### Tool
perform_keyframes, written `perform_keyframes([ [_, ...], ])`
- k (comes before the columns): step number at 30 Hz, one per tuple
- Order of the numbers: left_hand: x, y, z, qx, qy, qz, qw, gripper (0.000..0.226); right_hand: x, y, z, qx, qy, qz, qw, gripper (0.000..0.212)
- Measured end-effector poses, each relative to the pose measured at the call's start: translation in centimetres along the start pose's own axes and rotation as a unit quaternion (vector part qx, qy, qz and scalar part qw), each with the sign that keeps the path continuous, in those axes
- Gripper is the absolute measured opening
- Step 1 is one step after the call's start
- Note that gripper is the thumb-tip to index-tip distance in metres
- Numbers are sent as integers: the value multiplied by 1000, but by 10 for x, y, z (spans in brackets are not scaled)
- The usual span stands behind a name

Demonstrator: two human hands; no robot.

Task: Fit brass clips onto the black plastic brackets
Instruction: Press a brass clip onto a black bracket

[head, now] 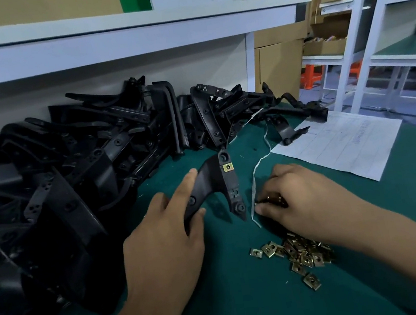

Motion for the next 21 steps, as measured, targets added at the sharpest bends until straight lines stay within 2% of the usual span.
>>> perform_keyframes([
  [5,0,0,1,9,-9,-5,1000,65,-4,0,6,28,-23,-3,999,3],
  [9,-2,0,2,11,-8,-3,1000,66,-13,-4,9,59,-51,-7,997,12],
  [16,-3,0,4,13,-2,-1,1000,66,-13,-3,16,82,-19,-8,996,10],
  [21,-4,0,6,17,-2,1,1000,66,-13,-5,20,96,-10,-1,995,24],
])
Point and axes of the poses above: each hand's wrist, its own y-axis towards the middle knuckle, its own x-axis out of the back of the hand, z = x × y, the point moved 5 cm from there along y, towards the middle knuckle, and after that the axes turned 13 degrees about -x, right-handed, at the moved point
